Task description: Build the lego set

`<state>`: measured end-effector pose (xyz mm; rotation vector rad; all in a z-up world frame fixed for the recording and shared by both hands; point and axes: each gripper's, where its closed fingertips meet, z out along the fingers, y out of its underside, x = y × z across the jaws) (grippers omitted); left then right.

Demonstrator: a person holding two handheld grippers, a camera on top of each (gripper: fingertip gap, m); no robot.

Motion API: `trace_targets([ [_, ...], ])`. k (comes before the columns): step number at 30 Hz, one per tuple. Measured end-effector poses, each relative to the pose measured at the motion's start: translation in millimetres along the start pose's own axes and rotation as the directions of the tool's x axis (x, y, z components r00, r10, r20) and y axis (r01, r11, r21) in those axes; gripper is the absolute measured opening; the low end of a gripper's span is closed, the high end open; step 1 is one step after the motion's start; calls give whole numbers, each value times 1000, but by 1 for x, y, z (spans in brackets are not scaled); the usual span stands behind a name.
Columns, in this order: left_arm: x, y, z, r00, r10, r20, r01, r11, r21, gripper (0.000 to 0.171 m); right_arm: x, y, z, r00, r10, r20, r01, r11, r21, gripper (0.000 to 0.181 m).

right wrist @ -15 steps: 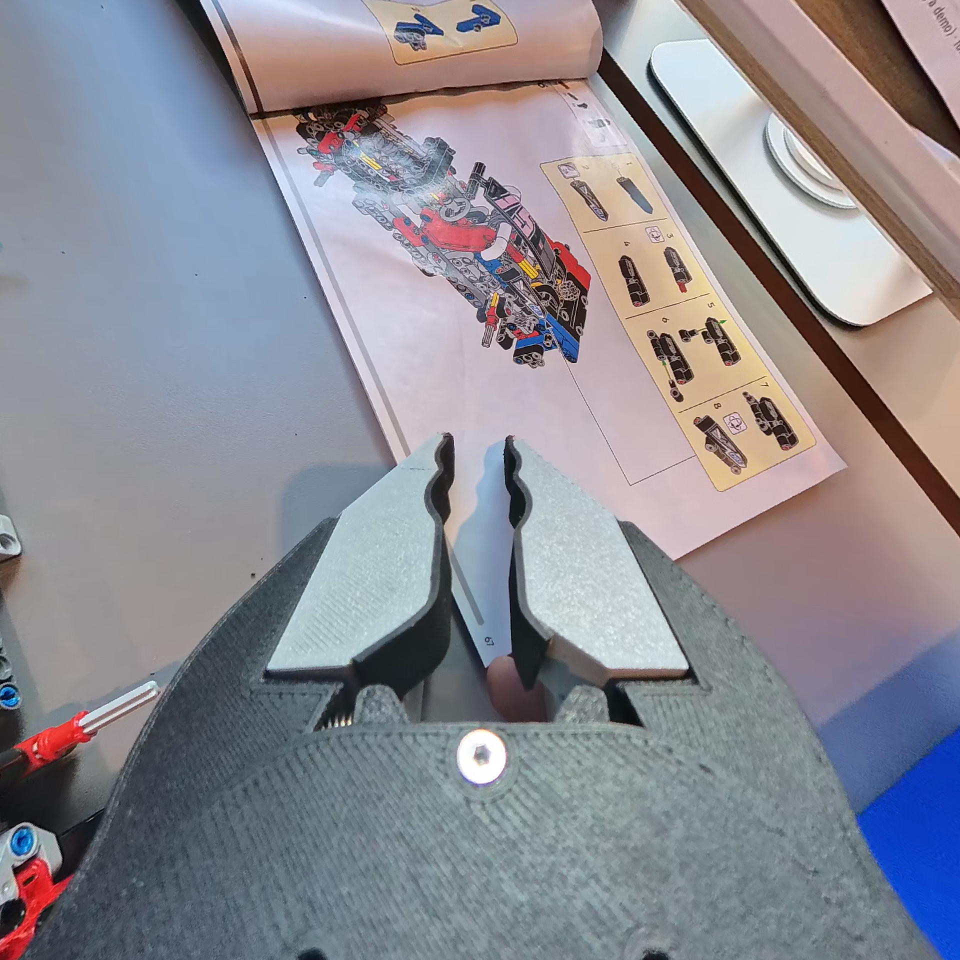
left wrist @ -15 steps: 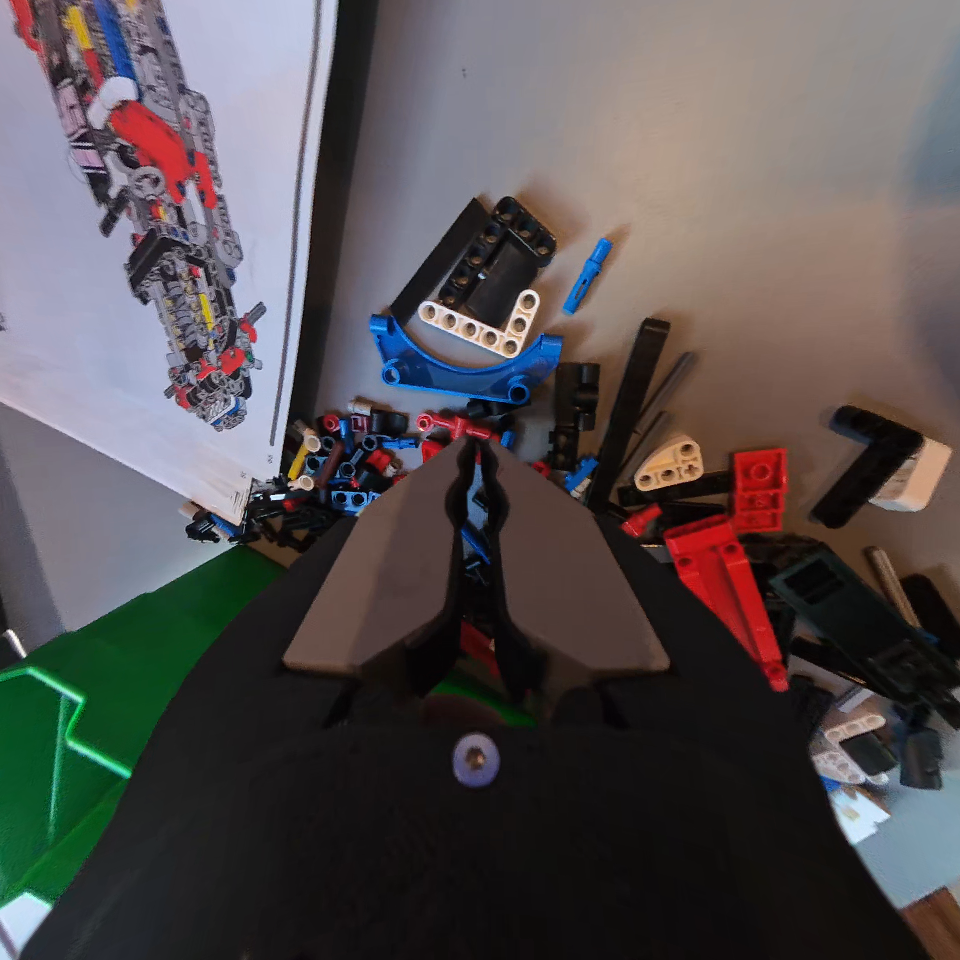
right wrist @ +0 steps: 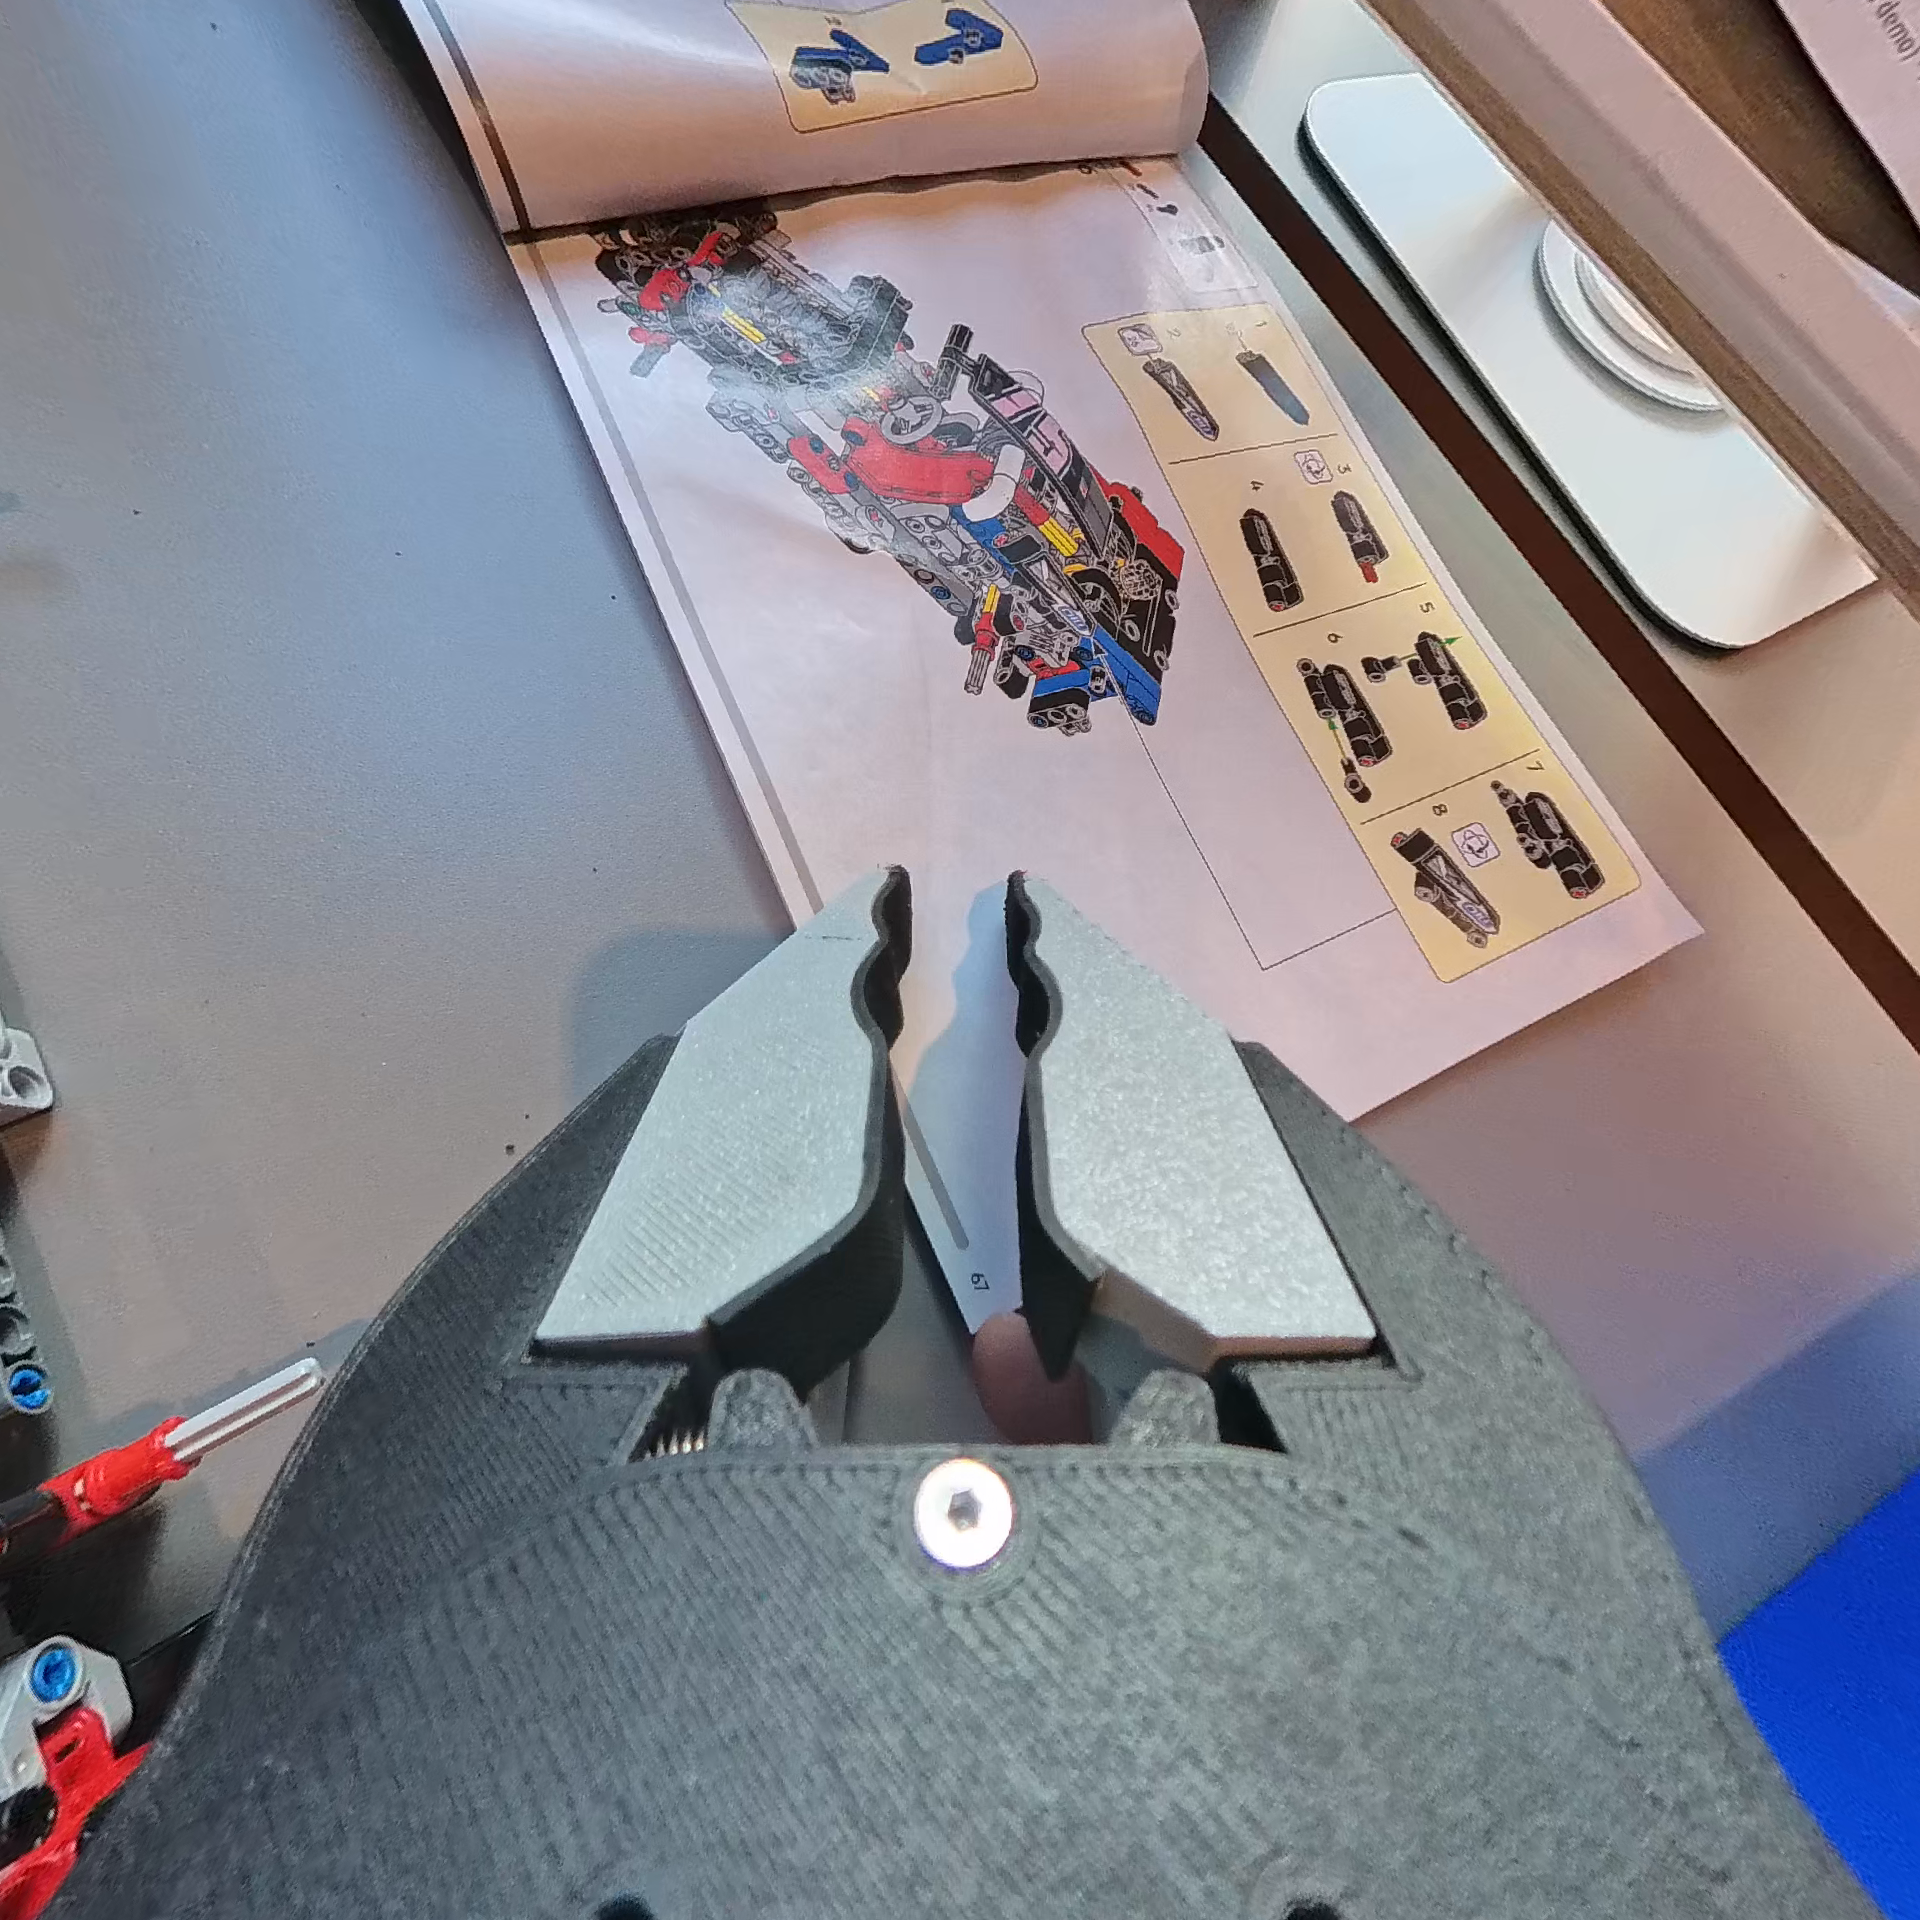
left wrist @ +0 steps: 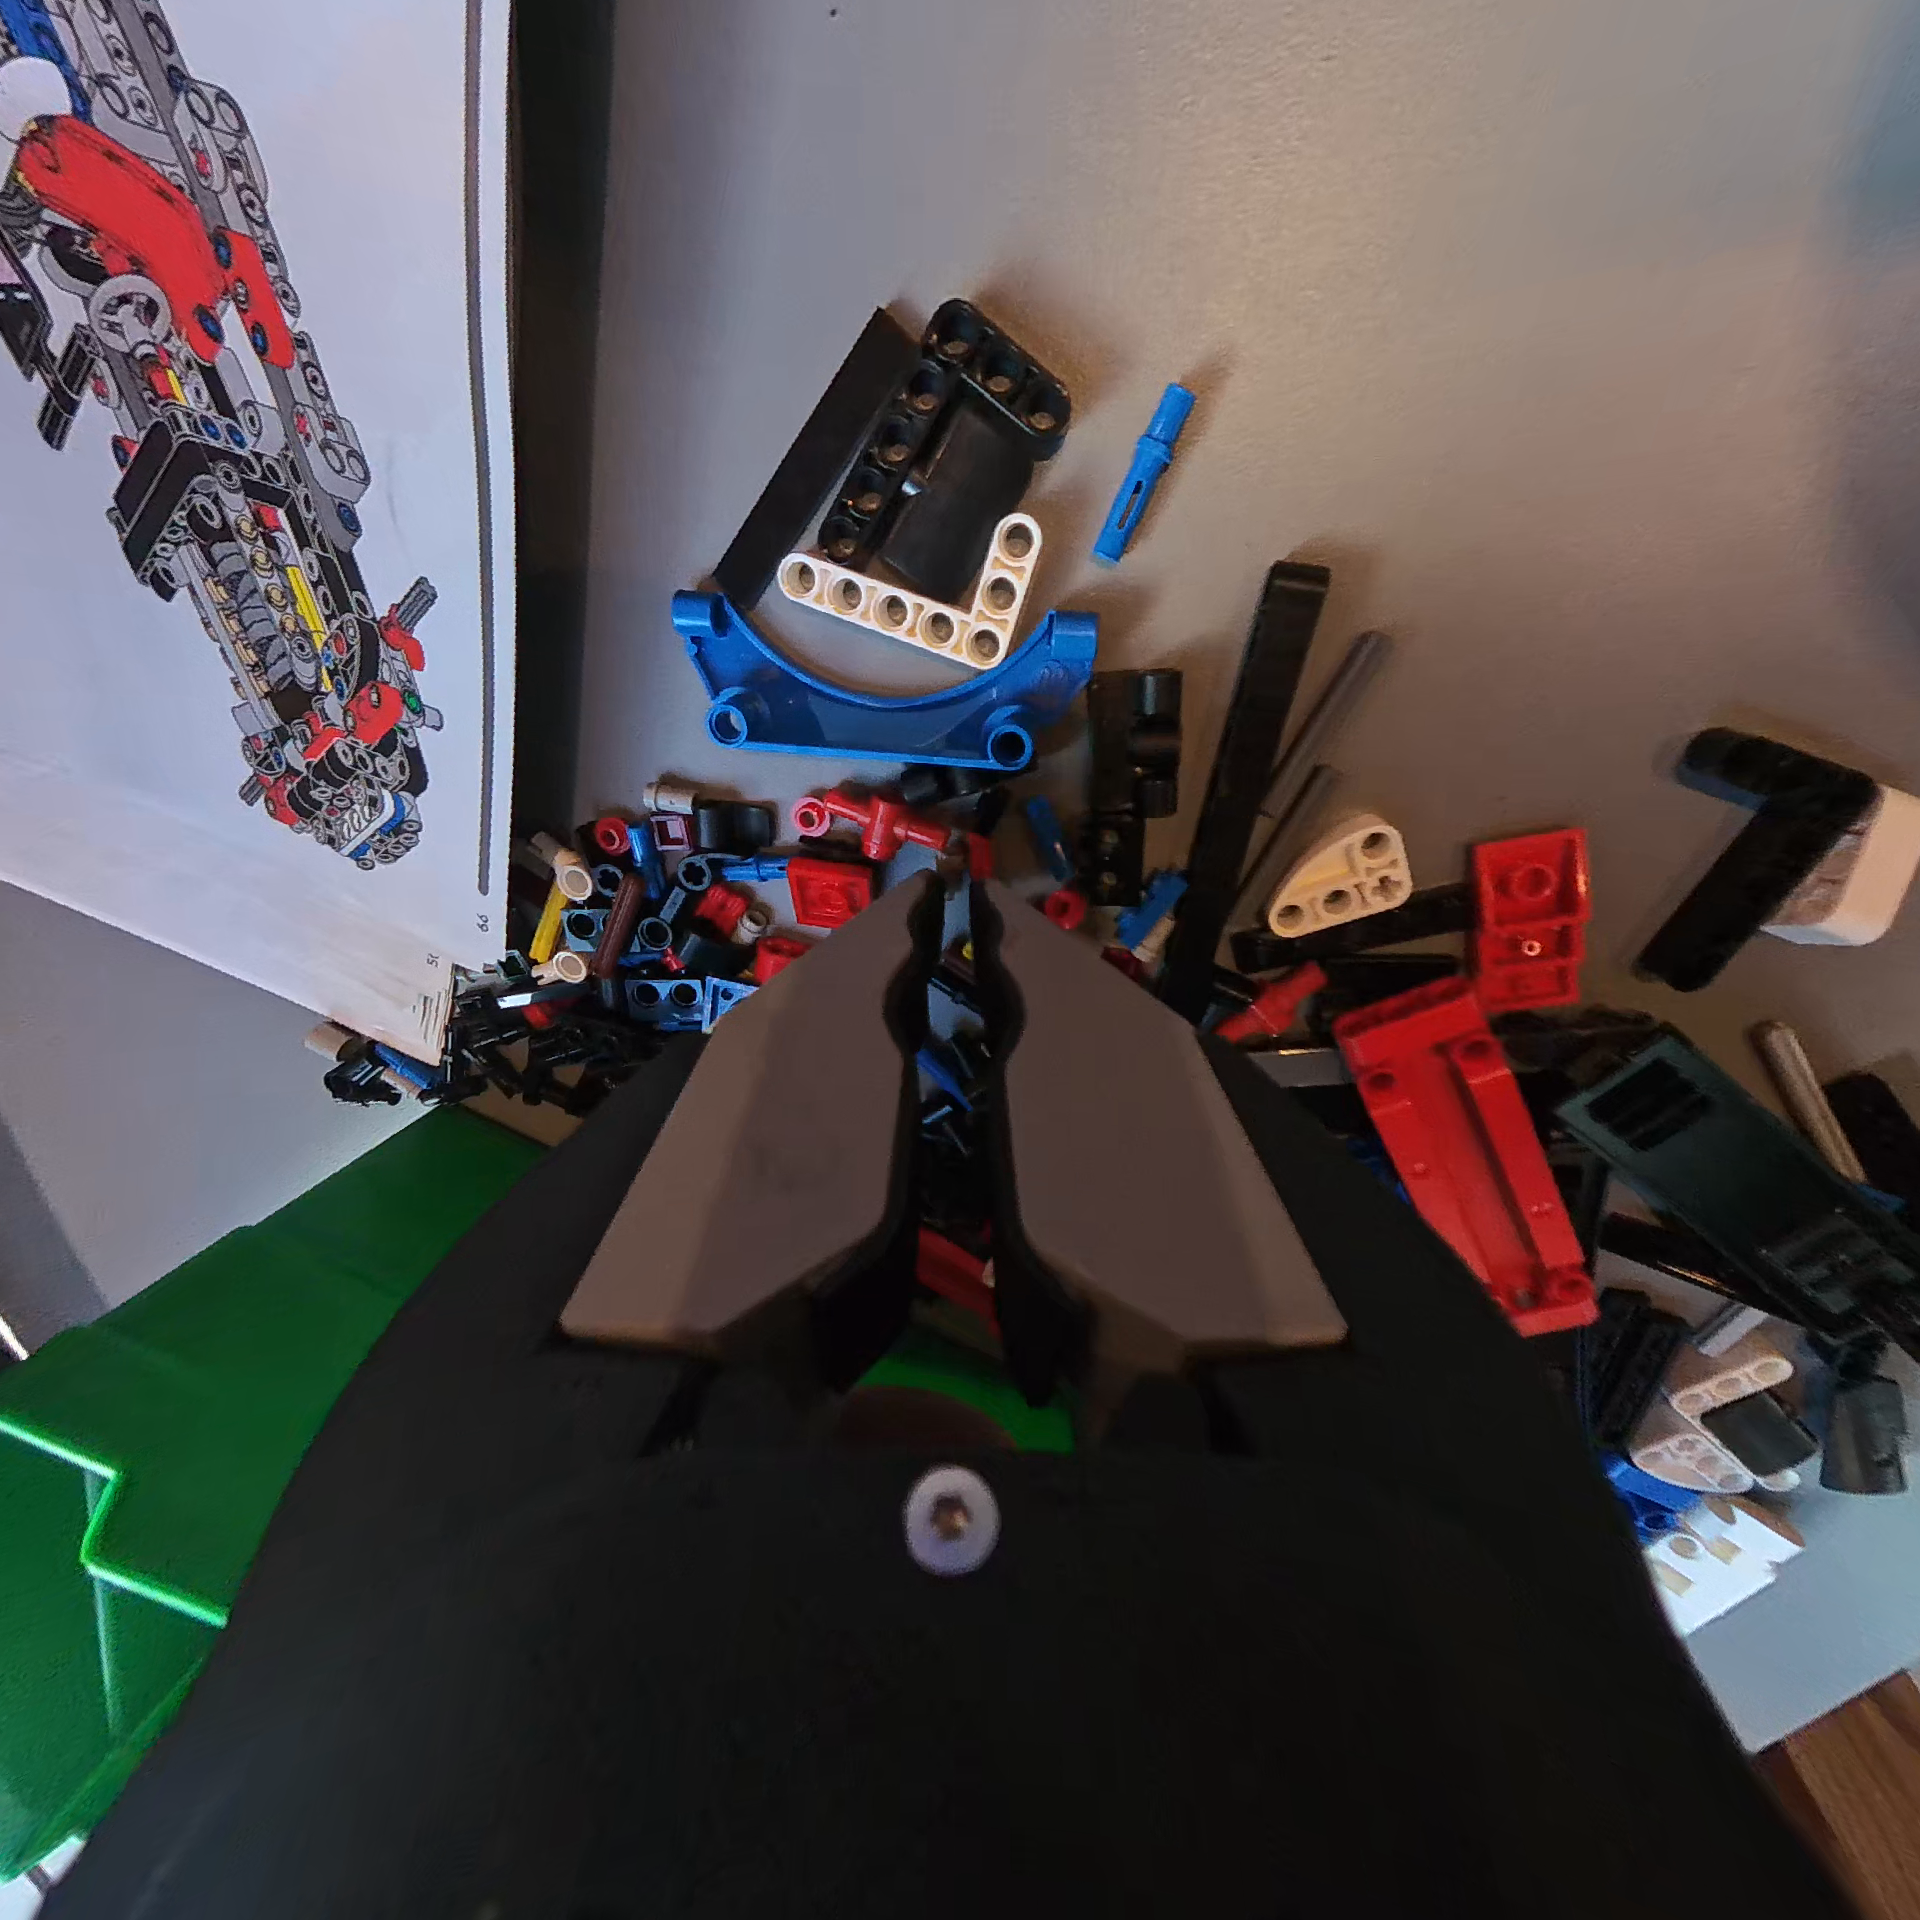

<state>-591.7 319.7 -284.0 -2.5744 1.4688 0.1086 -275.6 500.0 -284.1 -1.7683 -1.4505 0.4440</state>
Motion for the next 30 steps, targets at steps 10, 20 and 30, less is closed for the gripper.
trace_targets([
  [10, 7, -2, -3, 999, -38, -26, 39, 999, 20, 3, 0, 0, 0, 1000, 1, 3, -1, 1000, -2, 14],
  [20, 8, 0, 3, 992, -113, -62, 113, 994, 1, 2, -1, 0, 0, 1000, 3, 7, -3, 1000, 0, 14],
  [30, 1, -99, -46, 999, -39, 9, 35, 962, 271, 0, -1, 0, 0, 1000, 6, 9, -6, 1000, 1, 12],
])
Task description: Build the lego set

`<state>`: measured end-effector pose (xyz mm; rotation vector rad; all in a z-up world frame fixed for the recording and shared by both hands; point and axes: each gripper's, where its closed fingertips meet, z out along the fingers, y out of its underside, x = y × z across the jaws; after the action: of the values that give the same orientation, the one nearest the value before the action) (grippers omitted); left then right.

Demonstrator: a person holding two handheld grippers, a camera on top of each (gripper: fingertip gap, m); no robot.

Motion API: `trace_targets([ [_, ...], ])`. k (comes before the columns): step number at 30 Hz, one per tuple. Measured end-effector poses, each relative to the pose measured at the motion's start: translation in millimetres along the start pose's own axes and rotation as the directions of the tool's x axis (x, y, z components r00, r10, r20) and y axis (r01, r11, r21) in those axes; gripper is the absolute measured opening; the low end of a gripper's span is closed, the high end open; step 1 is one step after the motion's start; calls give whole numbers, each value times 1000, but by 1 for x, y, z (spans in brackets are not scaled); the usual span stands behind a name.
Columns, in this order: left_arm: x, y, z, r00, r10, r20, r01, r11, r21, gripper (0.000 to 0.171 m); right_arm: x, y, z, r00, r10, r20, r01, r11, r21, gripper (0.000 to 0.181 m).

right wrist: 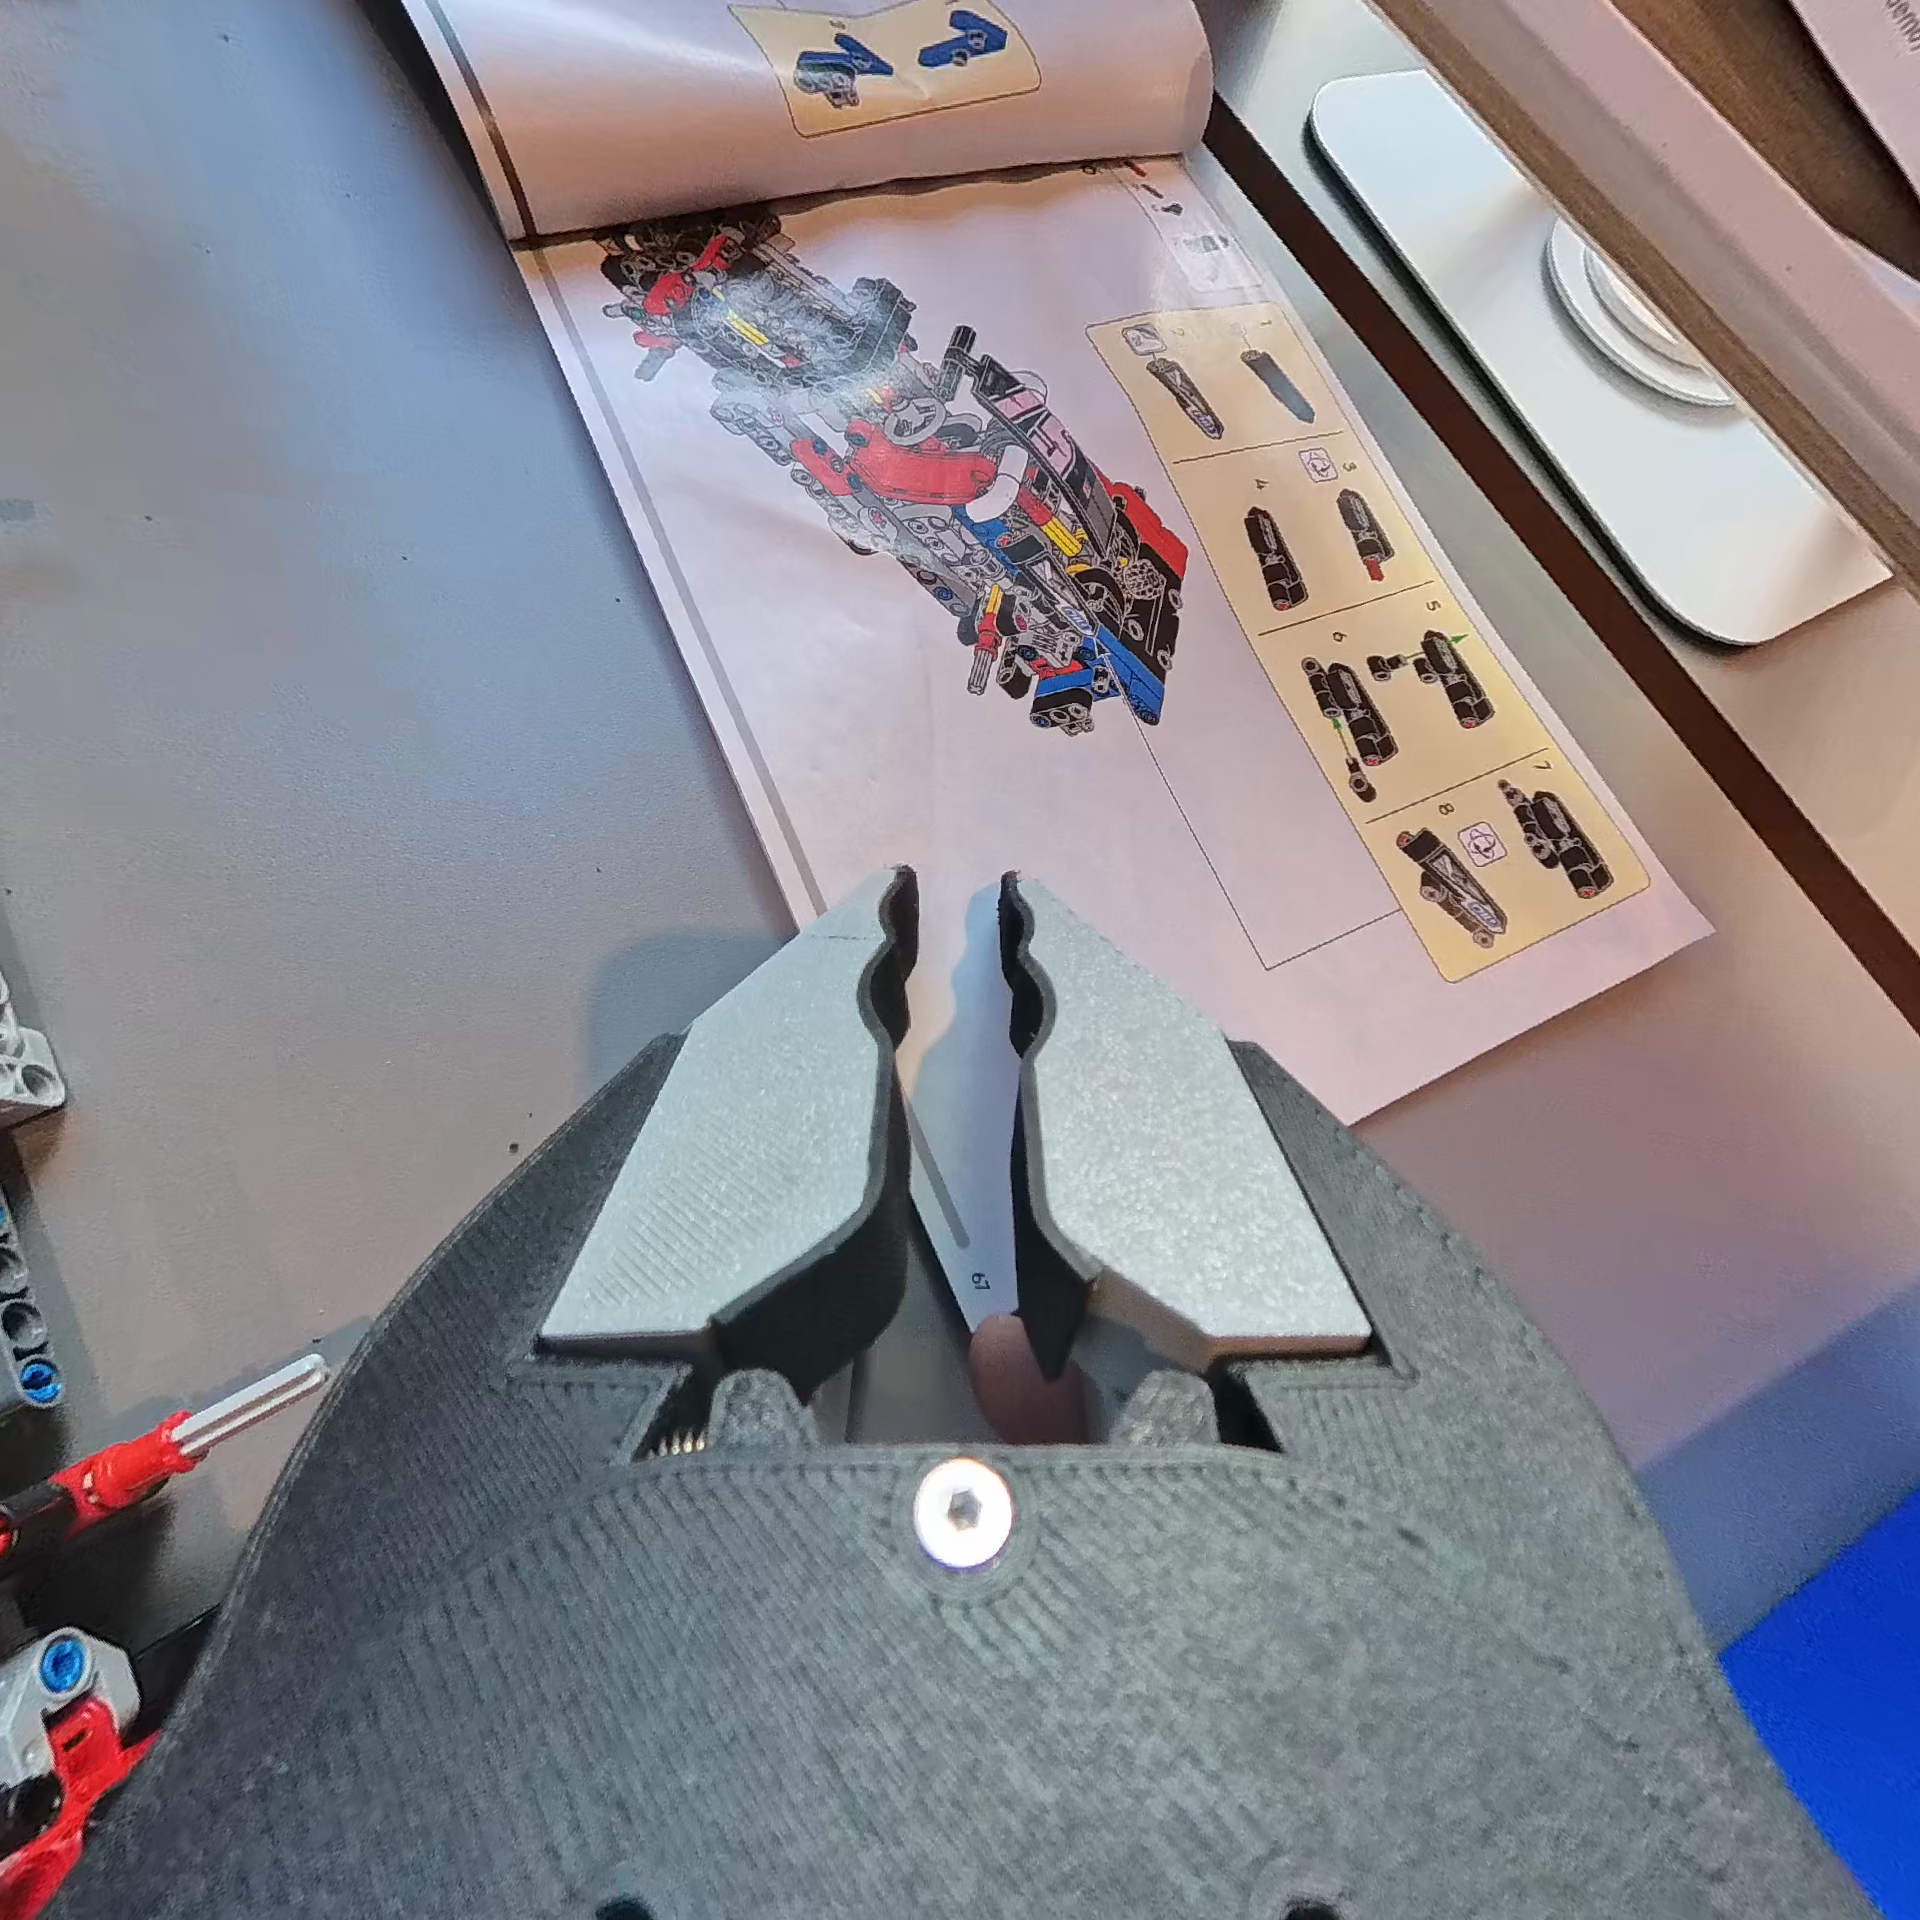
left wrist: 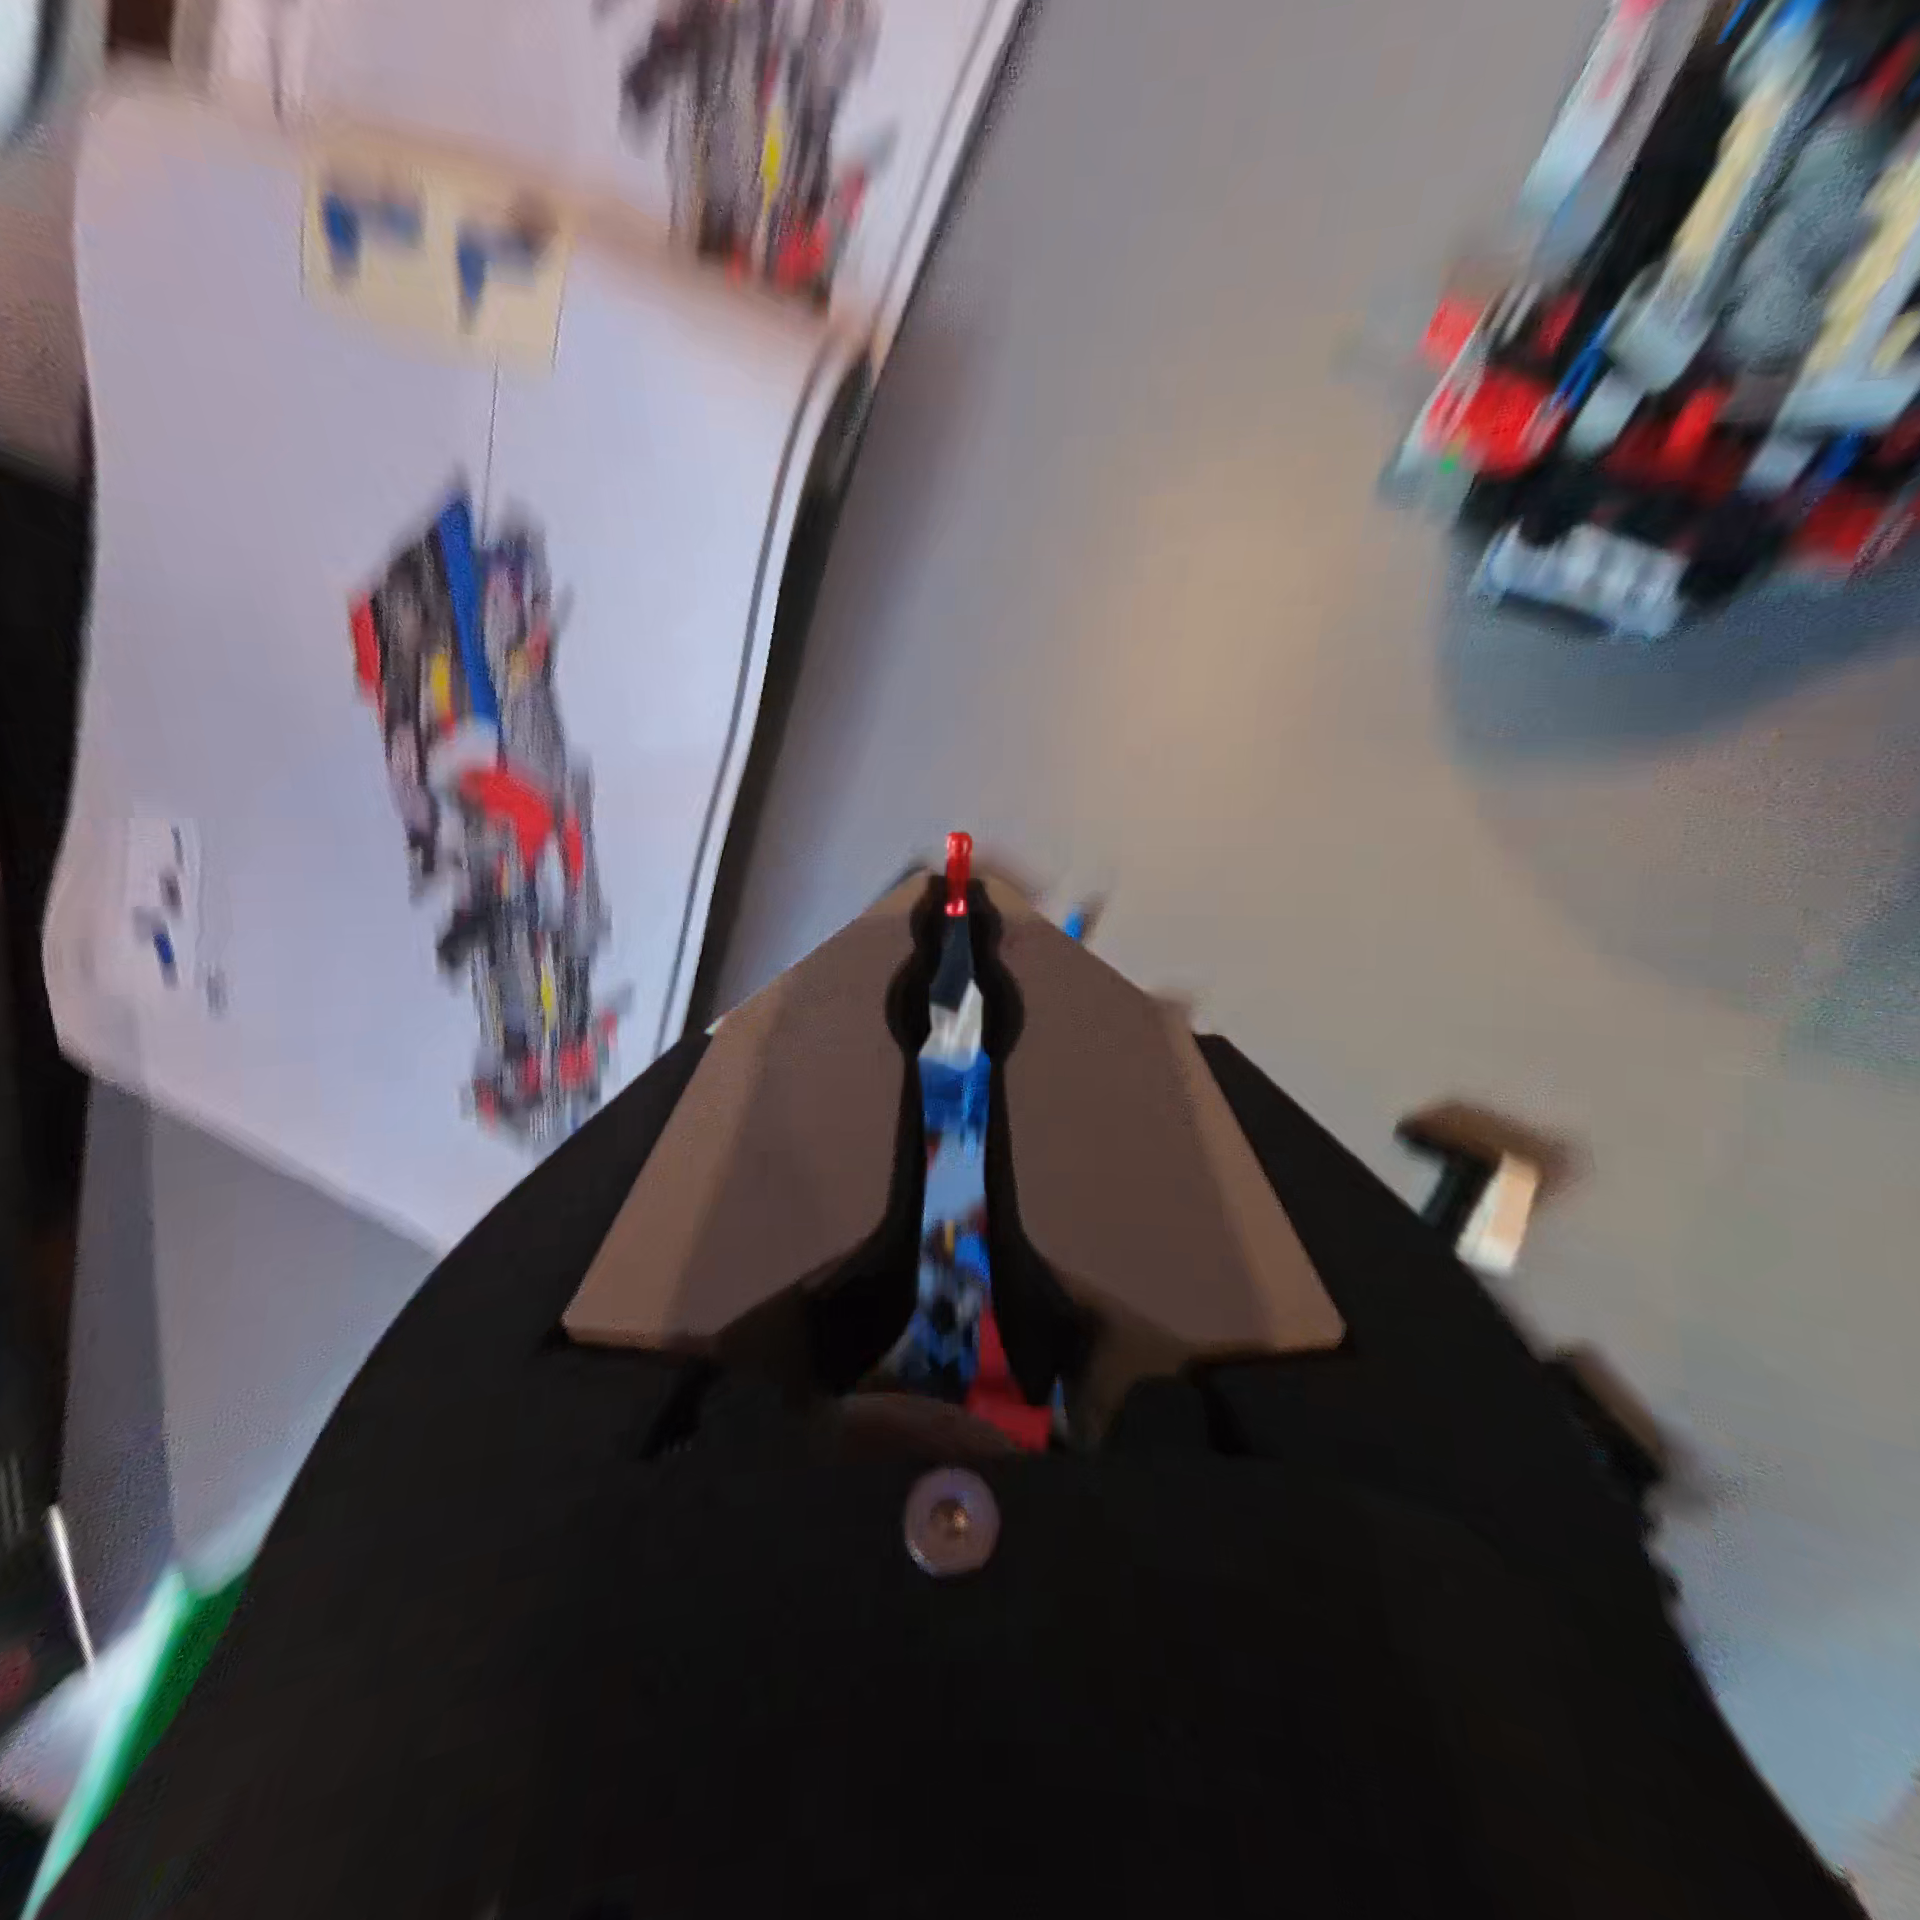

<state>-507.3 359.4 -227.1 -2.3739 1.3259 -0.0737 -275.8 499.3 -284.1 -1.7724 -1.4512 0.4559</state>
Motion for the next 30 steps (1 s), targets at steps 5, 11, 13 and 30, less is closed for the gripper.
trace_targets([
  [5, 23, -76, 73, 991, 111, -72, -115, 992, -57, 0, 3, -4, -4, 1000, 28, -4, -28, 999, 38, 11],
  [11, 29, -72, 95, 995, 57, -84, -68, 988, -136, 0, 0, -5, -4, 1000, 2, 3, -2, 999, 43, 12],
  [13, 30, -70, 94, 997, 34, -72, -44, 988, -146, 6, -2, -9, -6, 1000, -1, 4, 1, 998, 67, 13],
  [30, 71, -65, -15, 816, -539, 206, 438, 811, 387, 24, -35, -15, -127, 996, 91, -23, -69, 875, 478, 16],
])
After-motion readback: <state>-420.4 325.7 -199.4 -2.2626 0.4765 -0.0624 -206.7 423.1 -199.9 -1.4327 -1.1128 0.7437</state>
